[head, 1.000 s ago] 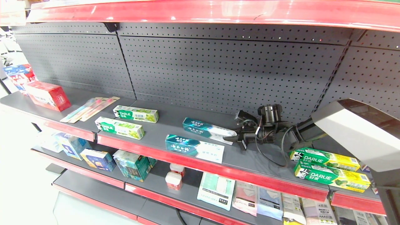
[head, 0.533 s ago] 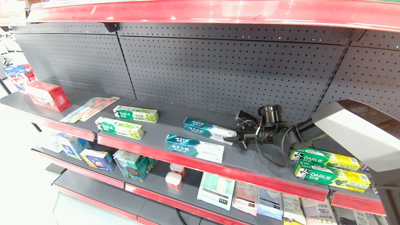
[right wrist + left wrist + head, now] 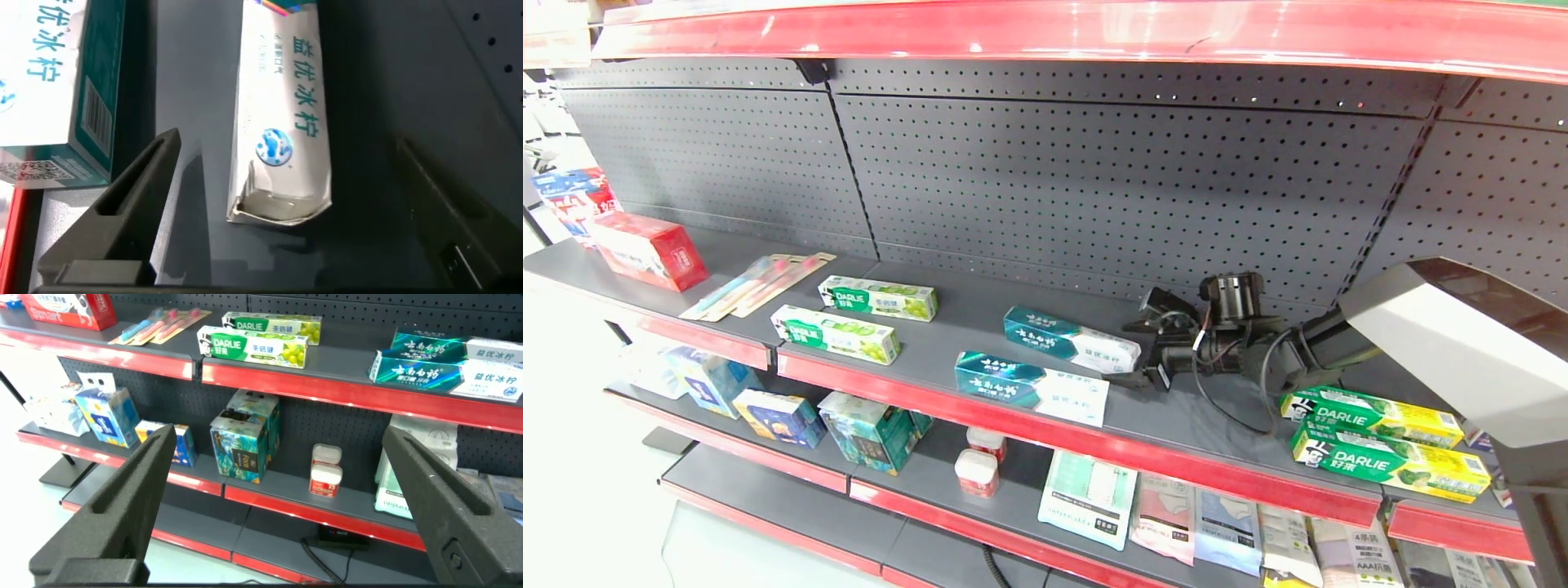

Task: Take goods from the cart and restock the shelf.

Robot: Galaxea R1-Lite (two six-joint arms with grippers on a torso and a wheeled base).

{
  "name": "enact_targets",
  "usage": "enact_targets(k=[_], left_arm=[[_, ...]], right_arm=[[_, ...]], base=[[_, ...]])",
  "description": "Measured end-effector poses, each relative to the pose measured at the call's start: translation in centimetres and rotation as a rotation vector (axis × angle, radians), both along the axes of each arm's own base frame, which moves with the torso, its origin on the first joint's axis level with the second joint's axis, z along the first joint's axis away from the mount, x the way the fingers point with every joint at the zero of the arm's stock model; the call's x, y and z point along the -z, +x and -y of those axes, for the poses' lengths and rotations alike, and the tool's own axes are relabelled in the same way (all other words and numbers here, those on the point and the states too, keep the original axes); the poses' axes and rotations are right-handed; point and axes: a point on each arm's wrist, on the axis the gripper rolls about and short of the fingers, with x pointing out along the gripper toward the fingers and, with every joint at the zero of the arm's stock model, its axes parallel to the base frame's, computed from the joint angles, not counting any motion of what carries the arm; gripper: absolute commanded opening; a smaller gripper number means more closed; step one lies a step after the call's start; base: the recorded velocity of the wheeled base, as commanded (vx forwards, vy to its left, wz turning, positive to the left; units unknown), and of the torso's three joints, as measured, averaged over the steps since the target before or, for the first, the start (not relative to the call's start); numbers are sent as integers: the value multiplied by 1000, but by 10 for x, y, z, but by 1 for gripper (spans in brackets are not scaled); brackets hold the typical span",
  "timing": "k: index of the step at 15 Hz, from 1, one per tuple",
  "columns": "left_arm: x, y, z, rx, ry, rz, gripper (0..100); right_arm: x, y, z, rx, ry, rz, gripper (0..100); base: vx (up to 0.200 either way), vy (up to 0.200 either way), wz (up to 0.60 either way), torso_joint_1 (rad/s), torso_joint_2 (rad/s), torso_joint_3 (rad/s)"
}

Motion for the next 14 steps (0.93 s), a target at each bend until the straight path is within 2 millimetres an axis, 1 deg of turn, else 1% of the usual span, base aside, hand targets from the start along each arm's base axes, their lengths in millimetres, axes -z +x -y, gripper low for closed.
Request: enact_targets(k=[3, 8, 14], left_arm=[[0, 0, 0, 0, 0, 0, 100], [0, 0, 0, 0, 0, 0, 100], [0, 0, 0, 0, 0, 0, 100]], right_arm=[[-3, 2, 3, 60, -21, 8, 100], [-5, 5, 6, 78, -18, 11, 100], [-2, 7, 11, 108, -20, 0, 100]], base=[[0, 0, 0, 0, 0, 0], [0, 0, 0, 0, 0, 0], [0, 0, 0, 0, 0, 0]])
